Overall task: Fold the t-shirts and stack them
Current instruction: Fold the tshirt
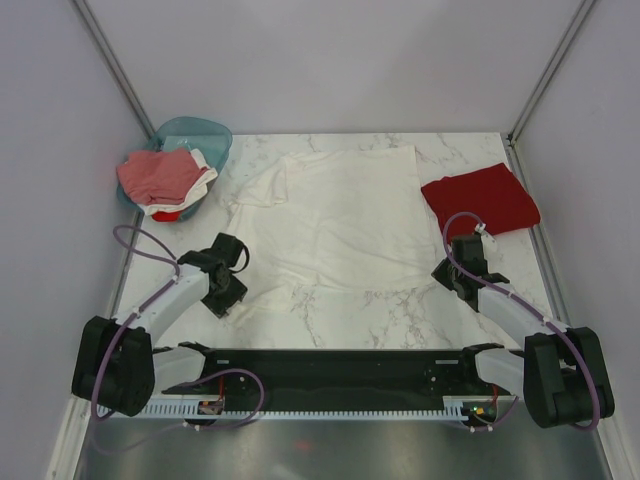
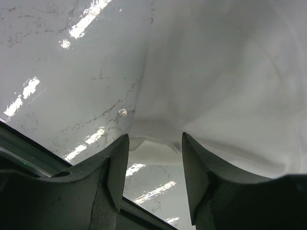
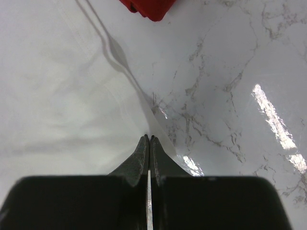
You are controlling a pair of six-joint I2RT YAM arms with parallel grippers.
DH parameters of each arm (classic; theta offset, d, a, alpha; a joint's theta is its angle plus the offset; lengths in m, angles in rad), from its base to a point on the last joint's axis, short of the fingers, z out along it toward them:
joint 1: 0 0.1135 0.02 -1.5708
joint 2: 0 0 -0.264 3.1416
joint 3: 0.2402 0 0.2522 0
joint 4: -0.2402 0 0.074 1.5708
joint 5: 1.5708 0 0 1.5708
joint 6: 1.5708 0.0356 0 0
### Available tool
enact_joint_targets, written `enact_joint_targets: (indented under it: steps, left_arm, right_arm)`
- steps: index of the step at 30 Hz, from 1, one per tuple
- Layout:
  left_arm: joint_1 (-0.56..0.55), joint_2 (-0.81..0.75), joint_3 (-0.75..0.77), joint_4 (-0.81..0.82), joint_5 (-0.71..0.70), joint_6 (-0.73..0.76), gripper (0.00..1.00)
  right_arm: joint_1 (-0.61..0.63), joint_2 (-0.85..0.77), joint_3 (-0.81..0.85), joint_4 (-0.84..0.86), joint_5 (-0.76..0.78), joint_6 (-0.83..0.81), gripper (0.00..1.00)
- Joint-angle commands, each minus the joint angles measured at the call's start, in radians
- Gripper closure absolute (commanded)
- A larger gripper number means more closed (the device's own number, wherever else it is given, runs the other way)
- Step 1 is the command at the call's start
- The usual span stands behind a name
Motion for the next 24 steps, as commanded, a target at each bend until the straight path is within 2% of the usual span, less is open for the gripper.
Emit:
enact_joint_targets:
  steps: [1, 4, 5, 7, 8, 9, 24]
  left_arm:
    - [0.000, 0.025, 0.043, -0.005, -0.002, -0.017, 0.45]
    - [0.000, 0.057, 0.058, -0.004, 0.004, 0.009, 0.52]
    - [0.000, 0.060, 0.061, -0.005, 0.006, 0.021, 0.57]
    - [0.000, 0.062, 0.061, -0.002, 0.012, 0.029, 0.76]
    - [0.000, 0.054, 0.063, -0.005, 0.015, 0.032, 0.93]
    - [0.000, 0.048, 0.061, -0.005, 0.024, 0.034, 0.98]
    - [0.000, -0.098, 0.101, -0.019, 0.040, 0.109, 0.98]
  right_arm:
    - [0.002, -0.001, 0.013, 0.007, 0.004, -0.003, 1.00]
    - [0.002, -0.002, 0.013, 0.007, 0.004, -0.001, 1.00]
    - [0.002, -0.001, 0.014, 0.006, 0.006, -0.001, 1.00]
    - [0.002, -0.001, 0.016, 0.006, 0.004, 0.000, 1.00]
    - [0.002, -0.001, 0.014, 0.007, 0.003, 0.001, 1.00]
    - [0.002, -0.001, 0.014, 0.007, 0.006, 0.001, 1.00]
    - [0.001, 0.004, 0.014, 0.004, 0.006, -0.001, 1.00]
